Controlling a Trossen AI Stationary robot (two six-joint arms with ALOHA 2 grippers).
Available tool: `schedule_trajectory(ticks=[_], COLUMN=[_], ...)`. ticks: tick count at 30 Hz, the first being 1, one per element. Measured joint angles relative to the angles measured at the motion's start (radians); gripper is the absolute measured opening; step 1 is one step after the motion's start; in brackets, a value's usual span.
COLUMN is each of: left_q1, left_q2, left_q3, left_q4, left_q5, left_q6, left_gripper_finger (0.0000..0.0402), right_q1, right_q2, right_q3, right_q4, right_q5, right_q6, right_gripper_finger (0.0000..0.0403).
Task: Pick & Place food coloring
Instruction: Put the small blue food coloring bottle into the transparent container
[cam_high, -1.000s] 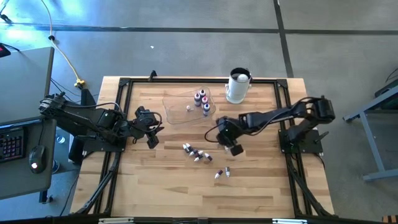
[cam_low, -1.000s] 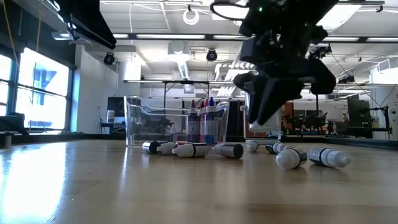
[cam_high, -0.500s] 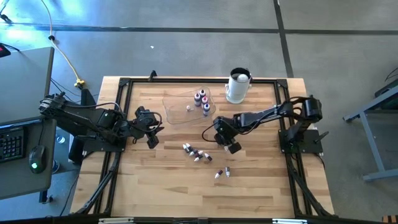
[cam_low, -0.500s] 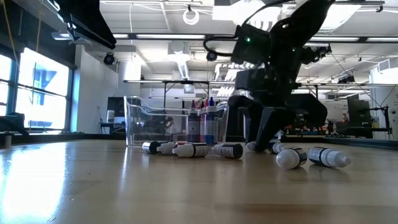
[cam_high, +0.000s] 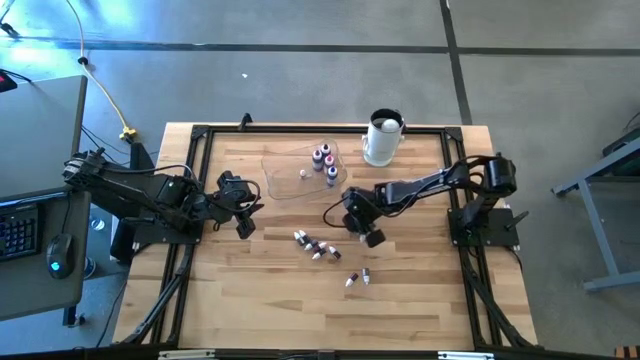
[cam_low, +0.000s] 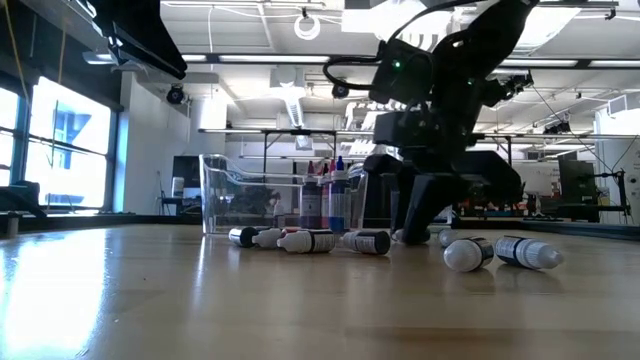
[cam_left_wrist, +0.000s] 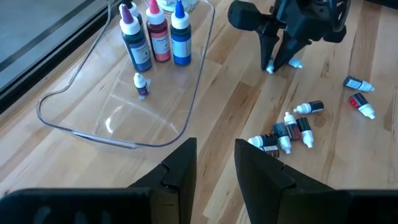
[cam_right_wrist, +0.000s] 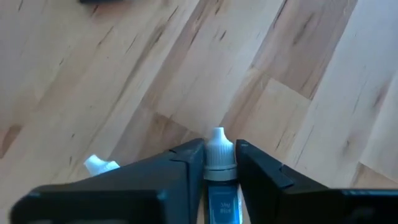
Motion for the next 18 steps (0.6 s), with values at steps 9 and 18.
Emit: schedule_trajectory(ticks=[9,18], left_q1=[0.0,0.0], left_q2=[0.0,0.0], left_q3=[0.0,0.0], left_q4=[0.0,0.002], left_q5=[0.0,-0.029], left_q6=[0.0,0.0], left_gripper_finger=[0.0106,0.0106], right_q1=[0.008,-0.017], right_q2=[0.005,0.003], right_q3=[-0.003,0.0], right_q4=[0.265,1.0], right_q5=[0.006,0.144], right_q6=[0.108,0.188], right_gripper_finger=[0.0047,0.0059])
